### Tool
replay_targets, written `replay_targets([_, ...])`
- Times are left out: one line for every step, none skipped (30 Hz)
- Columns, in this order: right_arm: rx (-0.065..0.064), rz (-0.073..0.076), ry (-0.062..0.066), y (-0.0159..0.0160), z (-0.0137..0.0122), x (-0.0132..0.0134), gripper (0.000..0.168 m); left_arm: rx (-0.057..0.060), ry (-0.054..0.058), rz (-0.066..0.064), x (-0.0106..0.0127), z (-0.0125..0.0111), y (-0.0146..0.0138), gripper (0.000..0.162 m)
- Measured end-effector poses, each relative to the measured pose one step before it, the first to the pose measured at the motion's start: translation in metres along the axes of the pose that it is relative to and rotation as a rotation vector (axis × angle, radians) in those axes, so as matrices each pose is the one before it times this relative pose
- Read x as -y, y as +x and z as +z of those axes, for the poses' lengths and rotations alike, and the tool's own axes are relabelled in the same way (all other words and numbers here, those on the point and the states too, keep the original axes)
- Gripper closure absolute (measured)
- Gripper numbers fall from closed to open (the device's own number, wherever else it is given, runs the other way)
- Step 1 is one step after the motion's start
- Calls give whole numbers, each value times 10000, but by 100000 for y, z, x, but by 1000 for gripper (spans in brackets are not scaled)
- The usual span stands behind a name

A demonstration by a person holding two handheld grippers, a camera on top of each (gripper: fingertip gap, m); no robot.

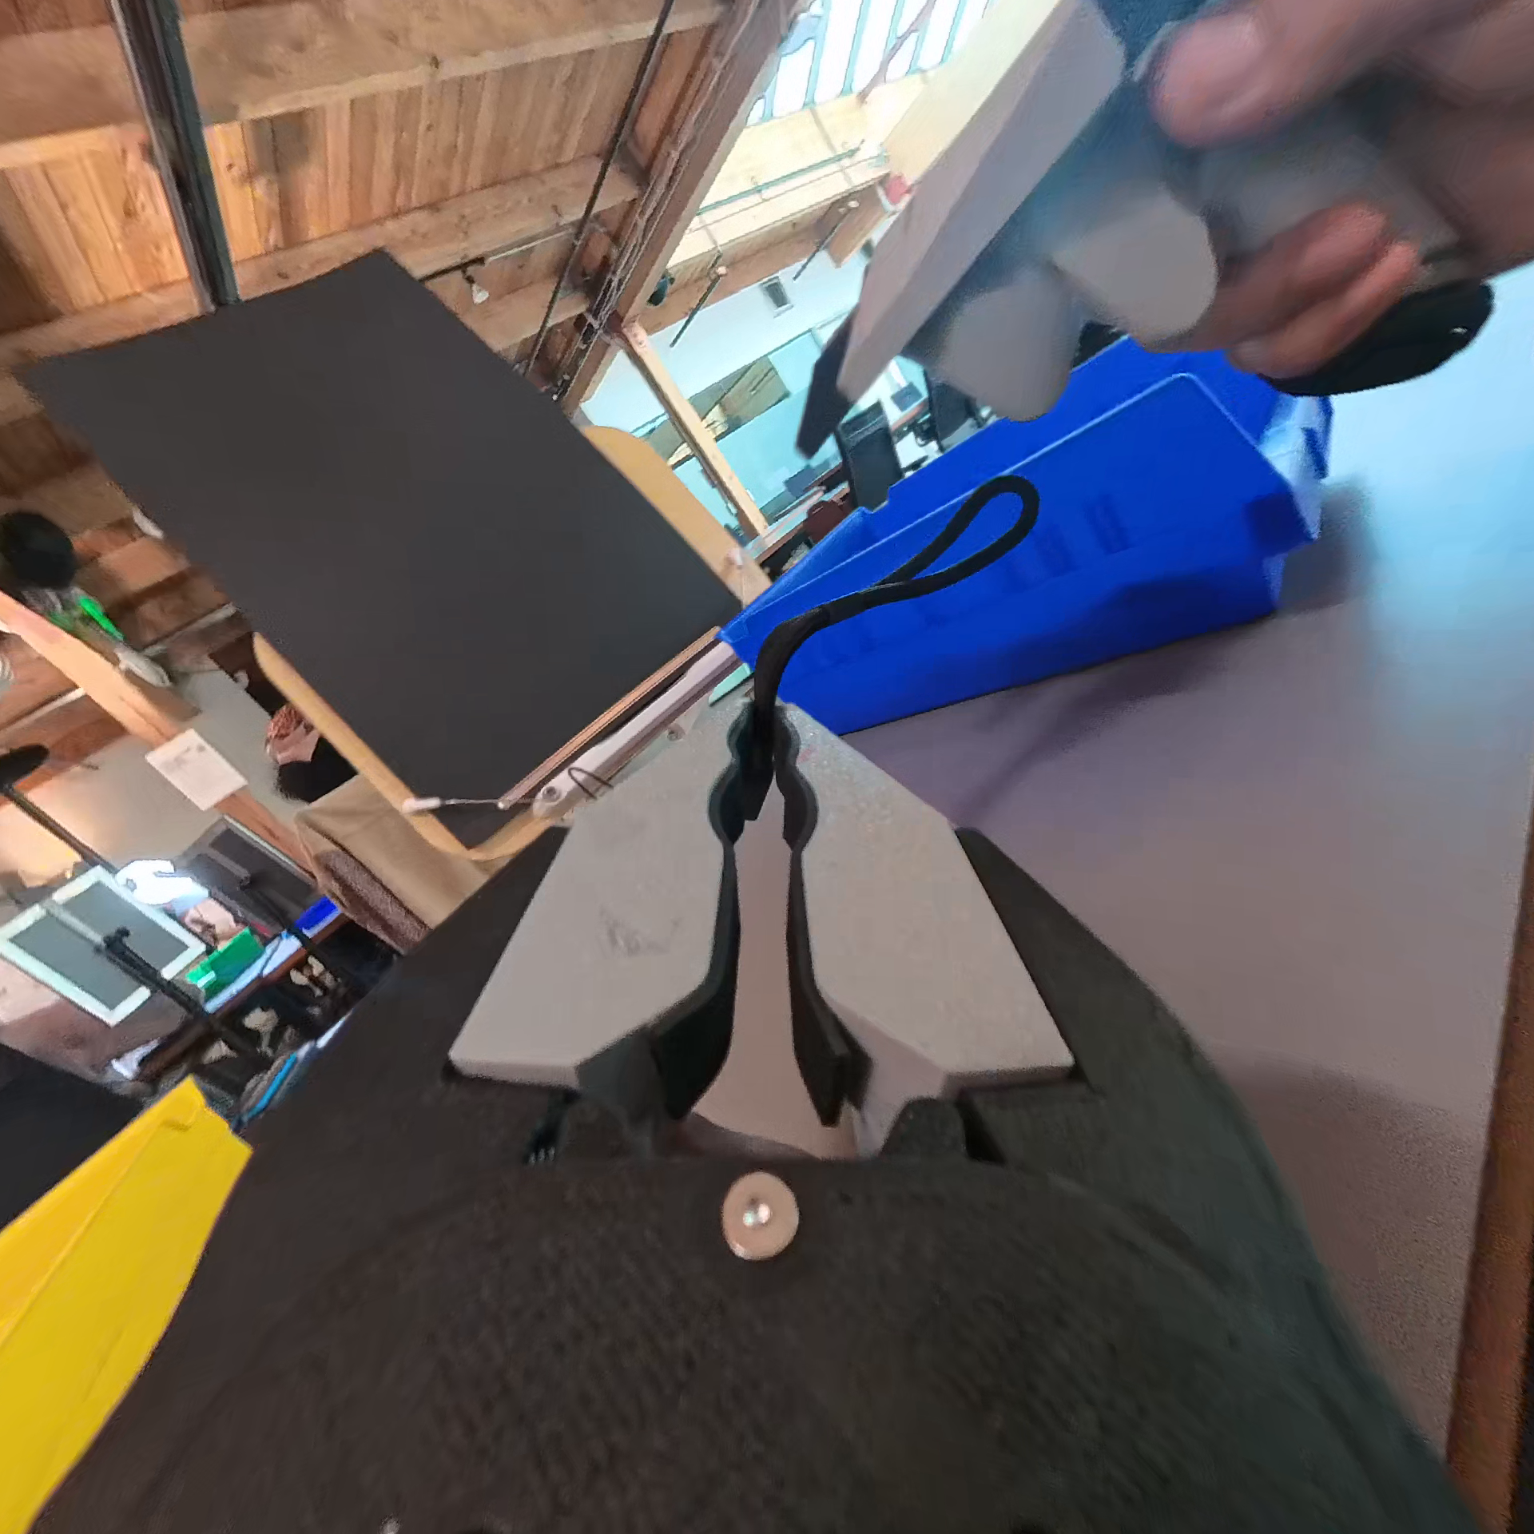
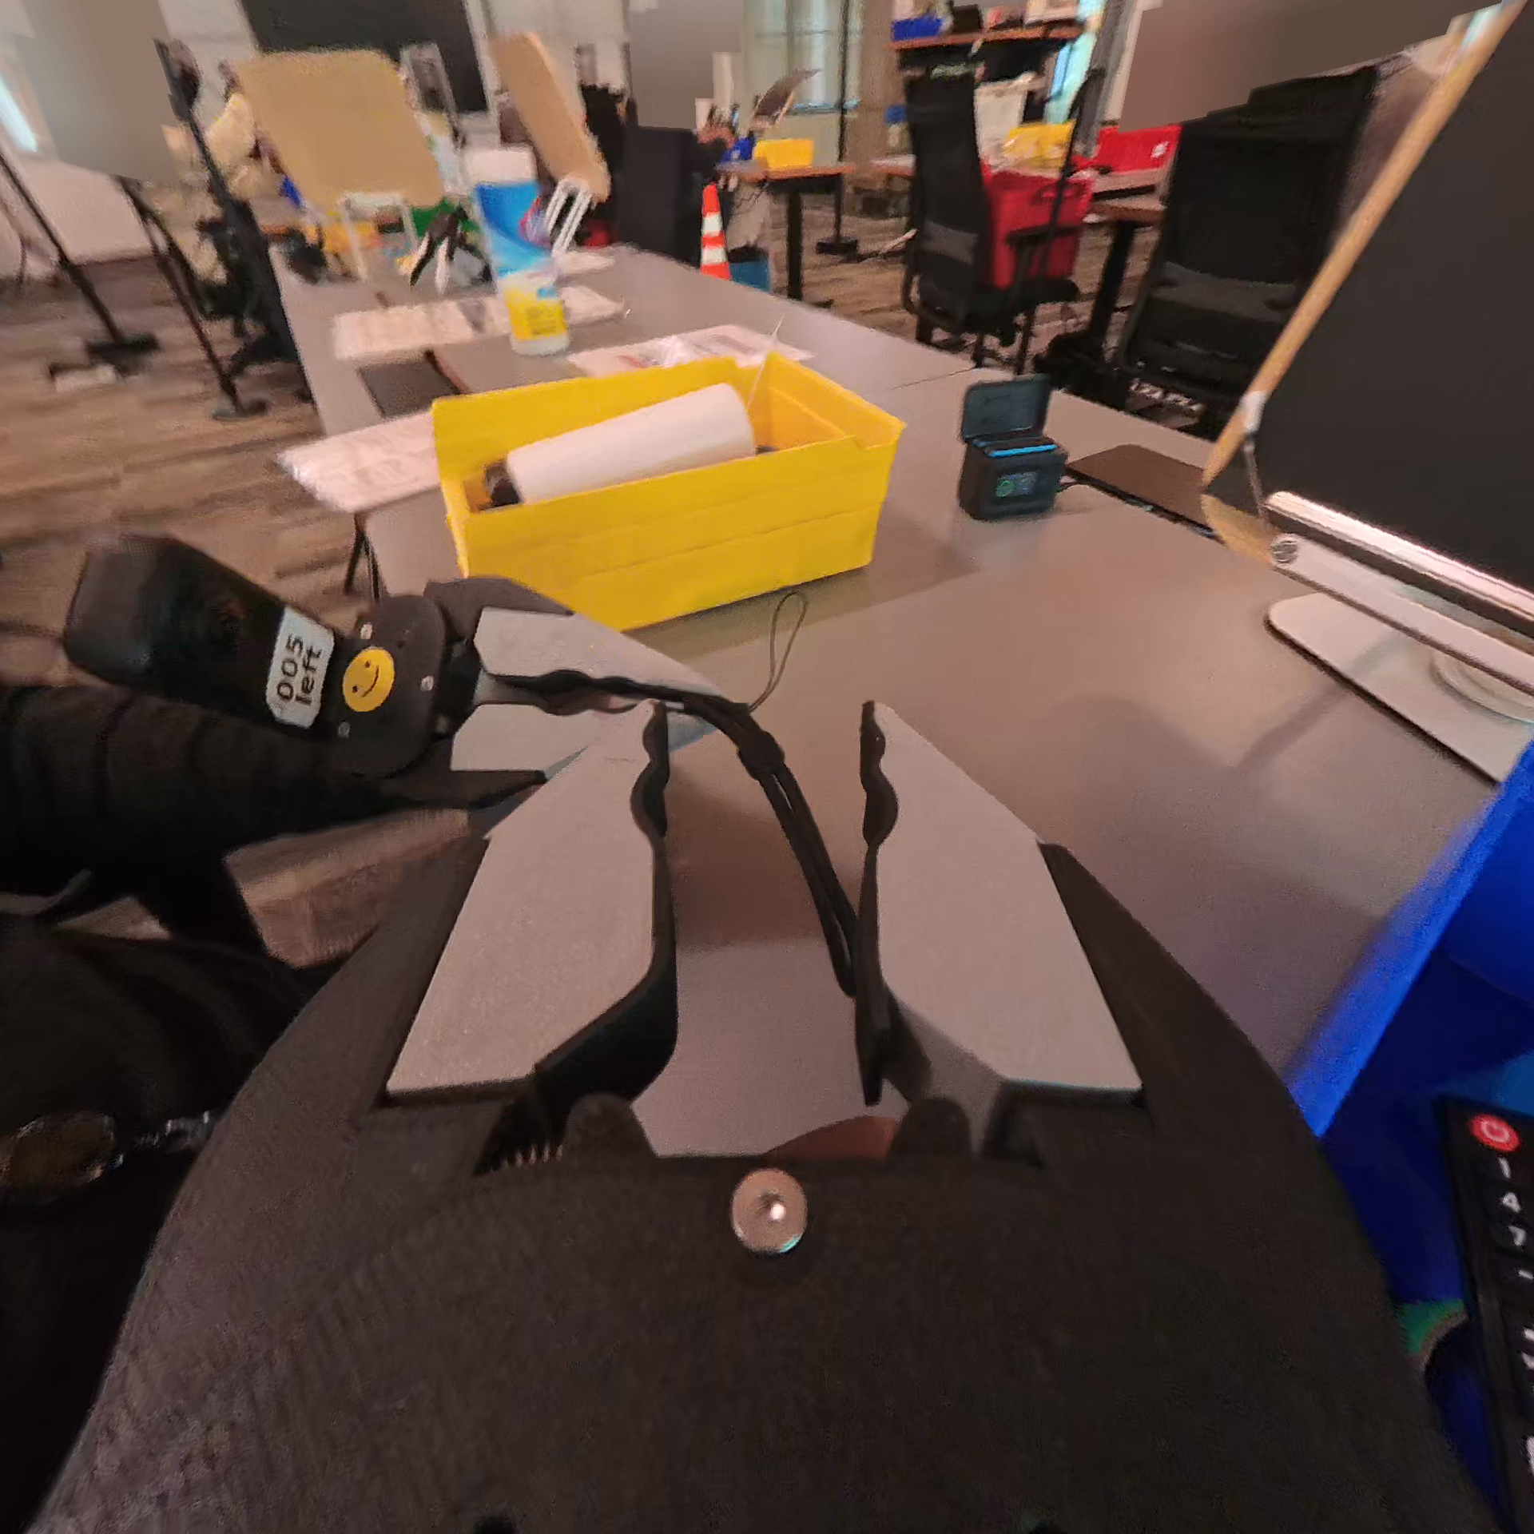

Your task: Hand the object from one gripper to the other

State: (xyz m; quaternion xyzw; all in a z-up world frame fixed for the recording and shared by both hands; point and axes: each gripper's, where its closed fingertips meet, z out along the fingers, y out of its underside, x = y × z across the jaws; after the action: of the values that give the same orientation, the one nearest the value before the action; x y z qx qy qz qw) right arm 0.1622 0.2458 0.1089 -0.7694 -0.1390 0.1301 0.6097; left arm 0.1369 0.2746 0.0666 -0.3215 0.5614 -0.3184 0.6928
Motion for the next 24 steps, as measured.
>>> replay_targets([137,-357,-368,-573,309,-510,124,-133,99,208,176,-19,454,161])
replay_targets([53,-480,-484,-506,456,-756,124,-94,56,181,125,-22,355,161])
replay_targets([-19,-577,-579,-430,535,-907,124,-73,19,138,41,-12,247,161])
replay_targets([-155,-572,-560,-211,550,-869,124,-51,39,57,67,-19,147,161])
replay_targets([-253,-480,-441,-28,509,-694,124,-46,79,-40,130,-40,59,161])
replay_targets([-191,-362,-332,-55,459,-514,125,-75,84,-83,130,-50,70,161])
replay_targets([-95,-237,-231,-118,389,-358,131,-56,55,-60,93,-32,41,161])
replay_targets([-70,-137,-108,-74,288,-160,145,-39,34,-11,47,-25,48,161])
replay_targets([-115,-70,21,57,158,37,157,2,5,20,3,-12,23,161])
replay_targets([-154,-1,99,192,87,147,158,-1,2,39,8,4,47,161])
replay_targets([-98,63,77,186,29,119,158,1,16,46,24,-18,41,161])
replay_targets([-71,98,54,209,-15,65,158,20,32,48,42,-39,30,161])
replay_targets([-115,103,104,308,-64,99,158,47,39,41,52,-35,-3,159])
replay_targets([-111,104,167,338,-101,160,158,68,61,19,89,-36,-48,157])
replay_targets([-52,129,201,299,-125,194,158,56,66,5,84,-31,-51,155])
replay_targets([12,176,225,243,-166,237,158,42,4,7,-3,-2,-44,153])
replay_targets([75,235,247,178,-196,269,158,35,-18,-5,-20,9,-49,151])
replay_targets([134,278,258,112,-223,304,158,24,6,-14,4,-3,-47,149])
replay_targets([151,296,273,86,-220,325,158,26,21,-24,22,-12,-53,147])
replay_targets([157,297,289,61,-245,367,158,43,30,-41,29,-3,-87,147])
replay_targets([206,310,306,-5,-233,388,158,26,19,-37,22,-21,-59,147])
replay_targets([292,365,315,-130,-232,412,158,41,34,-45,52,-18,-83,147])
replay_targets([335,433,354,-172,-238,464,158,15,75,-66,113,-47,-50,147])
replay_targets([355,481,393,-190,-217,516,158,-9,38,-55,63,-34,-9,147])
